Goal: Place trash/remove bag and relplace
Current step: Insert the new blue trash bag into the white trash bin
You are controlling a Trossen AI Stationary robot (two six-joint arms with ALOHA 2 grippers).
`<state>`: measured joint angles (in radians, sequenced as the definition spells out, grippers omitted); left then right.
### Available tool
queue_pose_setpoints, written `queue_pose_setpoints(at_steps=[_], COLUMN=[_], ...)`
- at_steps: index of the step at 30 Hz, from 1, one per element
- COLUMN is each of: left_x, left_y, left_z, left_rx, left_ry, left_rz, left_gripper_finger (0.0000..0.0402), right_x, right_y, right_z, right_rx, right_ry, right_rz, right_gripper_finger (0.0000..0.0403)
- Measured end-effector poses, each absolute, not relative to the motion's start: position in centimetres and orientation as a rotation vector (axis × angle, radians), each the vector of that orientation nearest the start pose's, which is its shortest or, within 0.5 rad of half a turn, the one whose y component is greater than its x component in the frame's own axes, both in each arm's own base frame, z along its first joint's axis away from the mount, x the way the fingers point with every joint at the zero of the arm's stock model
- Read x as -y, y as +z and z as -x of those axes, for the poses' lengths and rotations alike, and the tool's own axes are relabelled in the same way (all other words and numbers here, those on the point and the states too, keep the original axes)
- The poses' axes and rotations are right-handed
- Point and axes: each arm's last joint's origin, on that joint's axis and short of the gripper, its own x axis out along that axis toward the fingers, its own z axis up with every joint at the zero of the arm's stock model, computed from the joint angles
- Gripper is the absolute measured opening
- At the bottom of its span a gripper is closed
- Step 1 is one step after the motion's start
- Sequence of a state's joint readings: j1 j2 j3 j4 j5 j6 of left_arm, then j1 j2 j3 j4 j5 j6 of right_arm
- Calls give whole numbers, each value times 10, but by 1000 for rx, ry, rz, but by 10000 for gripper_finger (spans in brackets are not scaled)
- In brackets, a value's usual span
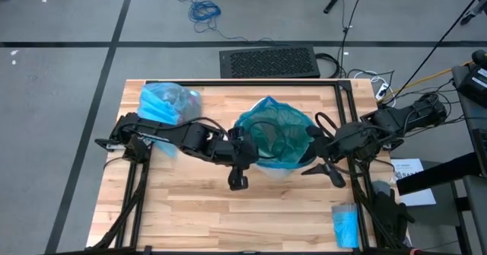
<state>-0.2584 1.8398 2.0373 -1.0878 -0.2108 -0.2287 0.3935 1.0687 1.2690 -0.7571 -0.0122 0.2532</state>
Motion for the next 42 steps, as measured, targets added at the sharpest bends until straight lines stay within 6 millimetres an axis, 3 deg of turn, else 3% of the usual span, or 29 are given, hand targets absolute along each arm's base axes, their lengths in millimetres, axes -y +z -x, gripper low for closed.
queue_pose_setpoints(at_steps=[11,20,42], left_x=[87,86,87], left_y=[388,402,416], left_z=[-362,-355,-344], left_rx=[-926,-854,-807], left_ry=[70,70,42], left_rz=[-7,18,55], left_gripper_finger=[0,0,0], right_x=[-78,-79,-86], right_y=[386,383,362], right_z=[-197,-203,-221], right_rx=[-622,-631,-769], right_ry=[282,282,297], right_rz=[-153,-146,-128], right_gripper_finger=[127,8,0])
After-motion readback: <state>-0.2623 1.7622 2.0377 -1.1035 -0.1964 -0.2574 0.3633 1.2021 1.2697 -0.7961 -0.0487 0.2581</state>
